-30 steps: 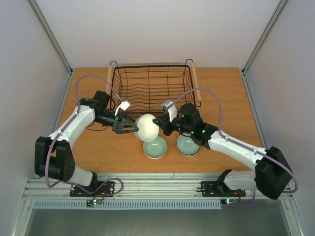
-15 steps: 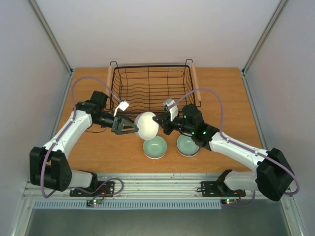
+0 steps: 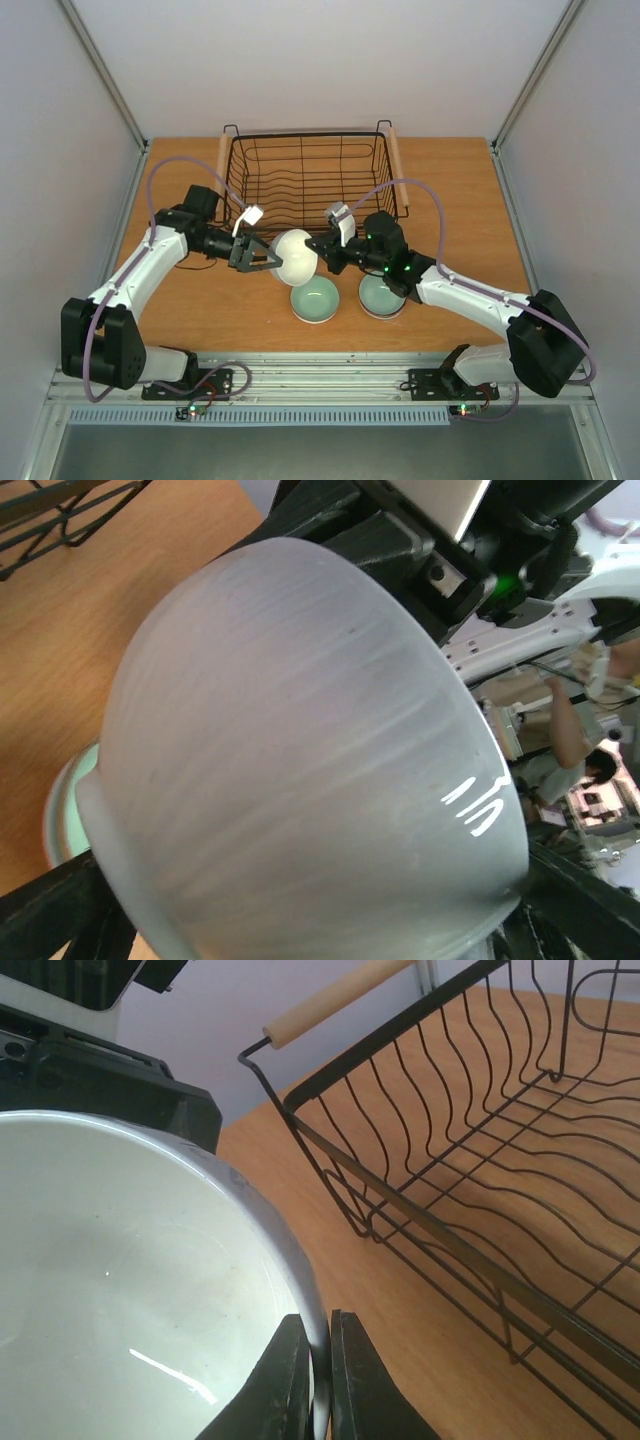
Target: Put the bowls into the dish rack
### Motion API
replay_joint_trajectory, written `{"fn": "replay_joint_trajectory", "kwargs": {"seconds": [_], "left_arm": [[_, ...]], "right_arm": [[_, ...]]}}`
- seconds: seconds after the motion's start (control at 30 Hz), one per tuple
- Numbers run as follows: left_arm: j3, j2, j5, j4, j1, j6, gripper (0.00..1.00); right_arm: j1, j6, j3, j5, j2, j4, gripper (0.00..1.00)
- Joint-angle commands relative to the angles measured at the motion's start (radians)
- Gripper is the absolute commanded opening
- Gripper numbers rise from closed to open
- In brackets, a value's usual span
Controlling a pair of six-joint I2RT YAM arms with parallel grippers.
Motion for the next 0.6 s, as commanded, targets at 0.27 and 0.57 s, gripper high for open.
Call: {"fn": "replay_joint_trajectory", "kwargs": {"seconds": [0.27, 0.57], "left_arm": [[-0.003, -0.016, -0.004, 0.037, -0.006, -0.010, 0.01], [0.040, -0.085, -0.056, 0.031, -0.006, 0.003, 0.00]], "right_arm": [[-0.006, 0.032, 0.029, -0.050, 0.021, 0.098, 0.01], [-0.002, -0.007, 0.046, 0.033, -0.069, -0.024, 0.78]]}}
